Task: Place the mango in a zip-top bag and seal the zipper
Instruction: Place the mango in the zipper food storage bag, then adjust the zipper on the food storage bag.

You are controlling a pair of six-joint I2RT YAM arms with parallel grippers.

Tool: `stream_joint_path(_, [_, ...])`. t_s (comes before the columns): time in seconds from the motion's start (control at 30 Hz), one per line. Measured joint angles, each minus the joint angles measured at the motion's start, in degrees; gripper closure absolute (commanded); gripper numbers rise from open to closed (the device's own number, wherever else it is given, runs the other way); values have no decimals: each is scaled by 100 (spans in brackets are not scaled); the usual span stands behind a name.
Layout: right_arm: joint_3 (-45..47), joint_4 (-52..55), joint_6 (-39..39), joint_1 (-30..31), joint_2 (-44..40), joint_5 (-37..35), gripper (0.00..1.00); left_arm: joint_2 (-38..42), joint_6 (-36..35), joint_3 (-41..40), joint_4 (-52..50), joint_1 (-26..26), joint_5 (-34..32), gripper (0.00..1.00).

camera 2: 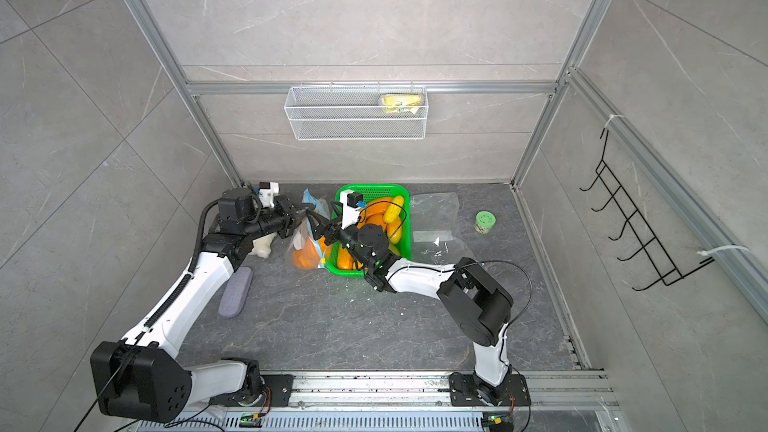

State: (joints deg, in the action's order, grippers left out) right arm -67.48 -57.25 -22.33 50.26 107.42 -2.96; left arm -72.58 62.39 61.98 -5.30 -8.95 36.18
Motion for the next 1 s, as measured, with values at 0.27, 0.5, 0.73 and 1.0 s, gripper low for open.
stream_joint_path(0.27, [166, 1279, 356, -11, -1128, 101, 13, 15, 133, -57, 160, 133, 142, 100])
stream_joint_path(0.5, [-754, 4019, 525, -24, -1604, 457, 21, 221, 256, -39, 227, 199, 168, 100])
stream_joint_path(0.73, [-1698, 6085, 503, -24, -1207, 490, 43, 293, 387, 151, 407, 199, 168, 100])
stream_joint_path(1.0, [-2723, 7110, 363, -28, -525, 426, 97, 452, 382, 168, 363, 256, 146, 100])
